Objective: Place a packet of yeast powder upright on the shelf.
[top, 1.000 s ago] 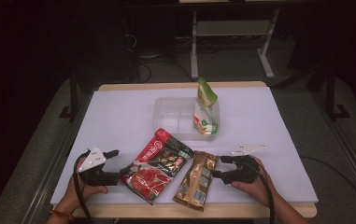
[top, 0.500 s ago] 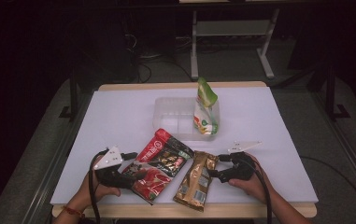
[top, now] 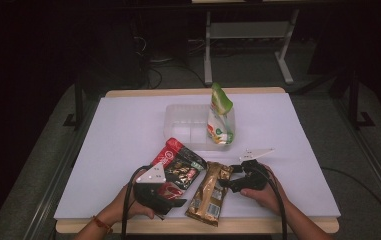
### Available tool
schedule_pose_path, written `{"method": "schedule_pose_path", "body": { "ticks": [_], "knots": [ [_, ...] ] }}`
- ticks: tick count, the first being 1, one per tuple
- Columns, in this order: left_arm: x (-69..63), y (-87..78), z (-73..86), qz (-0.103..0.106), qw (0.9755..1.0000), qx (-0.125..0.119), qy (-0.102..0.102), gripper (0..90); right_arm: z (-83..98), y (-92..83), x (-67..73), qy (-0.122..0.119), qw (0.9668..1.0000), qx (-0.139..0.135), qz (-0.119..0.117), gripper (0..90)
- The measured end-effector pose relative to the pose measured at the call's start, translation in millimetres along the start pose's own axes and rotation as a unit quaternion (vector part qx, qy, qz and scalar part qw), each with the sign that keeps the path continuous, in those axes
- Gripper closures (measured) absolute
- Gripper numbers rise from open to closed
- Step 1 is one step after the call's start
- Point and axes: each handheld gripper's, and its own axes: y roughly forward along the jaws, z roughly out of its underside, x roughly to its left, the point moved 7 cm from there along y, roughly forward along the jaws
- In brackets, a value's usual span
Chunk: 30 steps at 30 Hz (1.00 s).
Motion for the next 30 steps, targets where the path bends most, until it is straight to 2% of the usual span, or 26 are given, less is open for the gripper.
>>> {"method": "schedule_pose_path", "body": {
  "ticks": [3,8,14,19,23,27,30],
  "knots": [
    [-3.1,9.9,-4.2,0.01,0.9999,0.005,0.0,19.6,-1.4,-1.6,-2.9,0.003,1.0,-0.006,0.004,39.0],
    [-6.7,23.1,-3.9,0.014,0.9996,0.025,0.004,20.2,-2.9,-4.9,-5.5,0.0,0.9999,-0.014,0.007,54.3],
    [-10.4,22.3,-4.3,0.009,0.9994,0.034,0.007,21.0,-4.3,-6.5,-3.1,-0.023,0.9995,-0.017,0.014,70.8],
    [-14.7,23.0,-5.3,0.012,0.9993,0.034,0.013,21.0,-7.4,-9.2,2.0,-0.04,0.9987,-0.025,0.019,79.6],
    [-13.5,23.6,-5.4,0.011,0.9993,0.033,0.011,21.0,-14.8,-15.7,8.4,-0.054,0.9972,-0.048,0.019,83.6],
    [-11.6,25.5,-5.6,0.009,0.9994,0.033,0.006,20.9,-24.7,-24.3,17.4,-0.082,0.9934,-0.072,0.032,84.6],
    [-10.1,27.4,-6.0,0.008,0.9993,0.035,0.002,20.9,-32.3,-32.3,23.6,-0.103,0.989,-0.098,0.041,84.9]
  ]
}}
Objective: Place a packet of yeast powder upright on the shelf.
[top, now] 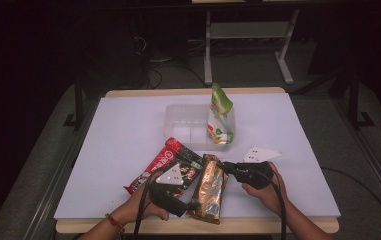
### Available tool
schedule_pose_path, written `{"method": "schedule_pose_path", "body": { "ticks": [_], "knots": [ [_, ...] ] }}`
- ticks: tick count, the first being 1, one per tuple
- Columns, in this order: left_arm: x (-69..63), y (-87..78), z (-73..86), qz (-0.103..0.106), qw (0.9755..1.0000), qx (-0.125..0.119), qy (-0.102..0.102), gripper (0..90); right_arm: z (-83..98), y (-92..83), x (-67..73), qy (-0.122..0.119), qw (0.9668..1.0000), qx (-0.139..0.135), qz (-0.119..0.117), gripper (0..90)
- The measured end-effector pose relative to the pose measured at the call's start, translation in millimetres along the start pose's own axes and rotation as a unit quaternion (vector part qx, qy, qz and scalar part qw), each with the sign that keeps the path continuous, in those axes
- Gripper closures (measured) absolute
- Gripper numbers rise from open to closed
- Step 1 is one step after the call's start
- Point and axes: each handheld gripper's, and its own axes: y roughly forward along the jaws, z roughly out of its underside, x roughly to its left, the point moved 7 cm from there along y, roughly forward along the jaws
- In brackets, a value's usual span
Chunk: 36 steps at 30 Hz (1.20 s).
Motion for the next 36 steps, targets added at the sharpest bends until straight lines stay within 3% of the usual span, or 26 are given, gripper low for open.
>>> {"method": "schedule_pose_path", "body": {
  "ticks": [8,15,22,25,31,36],
  "knots": [
    [0.6,3.2,-18.8,0.011,0.9996,-0.022,-0.012,20.5,-21.1,-15.4,13.1,-0.047,0.9974,-0.054,-0.012,85.2],
    [6.5,7.1,-27.8,0.007,0.9991,-0.032,-0.029,18.2,-27.0,-20.2,22.1,-0.065,0.9947,-0.072,-0.034,85.2],
    [11.6,8.8,-31.6,0.017,0.9981,-0.04,-0.043,18.0,-37.8,-18.7,33.1,-0.085,0.9918,-0.084,-0.047,85.2],
    [12.0,6.0,-34.4,0.012,0.9973,-0.061,-0.039,23.3,-41.9,-18.5,38.6,-0.096,0.9901,-0.088,-0.052,85.2],
    [8.8,5.4,-38.2,0.026,0.9966,-0.068,-0.039,39.2,-44.2,-20.5,40.7,-0.101,0.9887,-0.097,-0.055,84.9],
    [10.9,0.2,-39.0,0.029,0.9953,-0.077,-0.05,58.2,-43.8,-20.7,38.2,-0.094,0.99,-0.095,-0.046,82.3]
  ]
}}
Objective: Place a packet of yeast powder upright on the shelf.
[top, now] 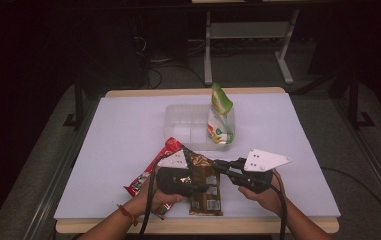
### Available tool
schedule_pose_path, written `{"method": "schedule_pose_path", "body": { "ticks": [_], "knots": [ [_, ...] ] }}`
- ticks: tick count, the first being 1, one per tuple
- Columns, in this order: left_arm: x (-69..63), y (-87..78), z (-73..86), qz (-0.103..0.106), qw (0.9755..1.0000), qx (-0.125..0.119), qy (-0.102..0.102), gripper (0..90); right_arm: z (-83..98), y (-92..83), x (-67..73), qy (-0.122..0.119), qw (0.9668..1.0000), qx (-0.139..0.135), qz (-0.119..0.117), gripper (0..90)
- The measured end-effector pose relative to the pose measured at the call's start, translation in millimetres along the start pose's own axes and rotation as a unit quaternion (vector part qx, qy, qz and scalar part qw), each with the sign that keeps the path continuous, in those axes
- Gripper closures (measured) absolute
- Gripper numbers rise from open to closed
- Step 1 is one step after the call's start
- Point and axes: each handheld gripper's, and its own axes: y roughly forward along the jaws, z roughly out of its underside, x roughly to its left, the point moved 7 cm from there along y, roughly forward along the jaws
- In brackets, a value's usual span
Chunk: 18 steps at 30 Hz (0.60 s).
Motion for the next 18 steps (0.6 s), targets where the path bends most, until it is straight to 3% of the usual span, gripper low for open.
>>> {"method": "schedule_pose_path", "body": {
  "ticks": [4,6,9,10,15,18],
  "knots": [
    [1.1,0.0,0.6,-0.006,1.0,-0.005,-0.002,63.7,1.9,-0.6,-5.6,0.019,0.9998,0.005,0.005,72.0],
    [0.7,-1.0,0.9,-0.006,0.9999,-0.008,-0.003,64.4,4.4,-1.1,-6.7,0.025,0.9994,0.024,0.008,58.7],
    [1.2,-5.4,1.7,-0.014,0.9996,-0.016,-0.017,65.2,9.9,-9.4,-9.8,0.018,0.997,0.062,0.042,45.1],
    [1.1,-7.9,1.5,-0.019,0.9995,-0.021,-0.016,65.4,12.3,-13.6,-9.7,0.018,0.9963,0.075,0.039,40.6],
    [1.8,-23.5,-8.0,-0.037,0.9974,-0.058,-0.018,66.3,36.5,-33.8,-24.3,0.022,0.9884,0.129,0.078,33.7],
    [1.8,-30.1,-14.3,-0.052,0.996,-0.071,-0.013,66.7,60.0,-40.7,-35.8,0.03,0.9815,0.157,0.106,31.8]
  ]
}}
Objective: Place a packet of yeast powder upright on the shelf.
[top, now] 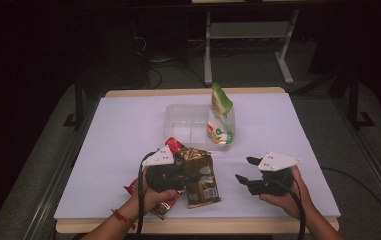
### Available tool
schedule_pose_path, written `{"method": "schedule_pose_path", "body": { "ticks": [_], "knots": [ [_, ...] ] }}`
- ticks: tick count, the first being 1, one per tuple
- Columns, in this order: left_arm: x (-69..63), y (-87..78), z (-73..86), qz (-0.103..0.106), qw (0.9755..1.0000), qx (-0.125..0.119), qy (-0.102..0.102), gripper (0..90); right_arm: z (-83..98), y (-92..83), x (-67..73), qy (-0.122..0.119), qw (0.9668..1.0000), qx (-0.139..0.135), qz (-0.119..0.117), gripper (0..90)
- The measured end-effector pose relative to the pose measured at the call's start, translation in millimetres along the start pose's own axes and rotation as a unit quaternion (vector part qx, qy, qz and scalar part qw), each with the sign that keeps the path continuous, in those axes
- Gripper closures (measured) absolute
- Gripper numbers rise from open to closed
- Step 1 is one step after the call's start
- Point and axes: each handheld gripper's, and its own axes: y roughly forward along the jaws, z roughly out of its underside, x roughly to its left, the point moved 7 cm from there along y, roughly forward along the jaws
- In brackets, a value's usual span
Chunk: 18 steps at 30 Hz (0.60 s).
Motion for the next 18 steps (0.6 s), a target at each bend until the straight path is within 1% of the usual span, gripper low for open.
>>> {"method": "schedule_pose_path", "body": {
  "ticks": [2,4,5,7,9,11,13,15,16,17,18],
  "knots": [
    [0.4,-2.4,-3.4,-0.007,1.0,-0.006,0.003,66.8,12.2,2.1,-6.7,0.006,0.9998,0.013,0.016,29.1],
    [1.9,-4.2,-6.7,-0.015,0.9998,-0.012,0.005,66.9,19.2,3.1,-12.2,0.03,0.9994,0.009,0.014,27.2],
    [3.0,-5.2,-8.2,-0.016,0.9998,-0.015,0.004,66.9,21.3,3.3,-14.9,0.034,0.9993,0.009,0.015,26.7],
    [6.2,-9.0,-11.6,-0.024,0.9994,-0.024,0.001,67.0,24.4,3.2,-20.2,0.041,0.9989,0.003,0.024,26.6],
    [9.4,-15.3,-16.4,-0.032,0.9988,-0.036,-0.002,67.0,26.3,2.6,-22.7,0.056,0.9982,-0.01,0.02,26.5],
    [11.8,-22.7,-24.2,-0.038,0.9978,-0.055,-0.004,67.0,28.1,2.3,-25.1,0.055,0.9981,-0.012,0.028,26.2],
    [13.5,-28.8,-32.1,-0.048,0.9965,-0.069,-0.002,67.1,28.6,2.5,-26.3,0.059,0.9978,-0.012,0.027,26.3],
    [16.5,-32.0,-38.2,-0.063,0.9952,-0.075,0.007,67.1,28.5,2.5,-27.0,0.057,0.9977,-0.014,0.032,26.4],
    [18.7,-33.0,-40.7,-0.069,0.9946,-0.078,0.005,67.2,28.3,2.6,-27.1,0.059,0.9976,-0.014,0.032,26.3],
    [22.6,-33.9,-43.3,-0.08,0.9934,-0.082,0.006,67.2,28.3,2.6,-27.3,0.059,0.9976,-0.015,0.033,26.1],
    [25.0,-34.3,-44.7,-0.087,0.9928,-0.082,0.007,67.2,28.5,2.6,-27.5,0.057,0.9976,-0.015,0.035,26.1]
  ]
}}
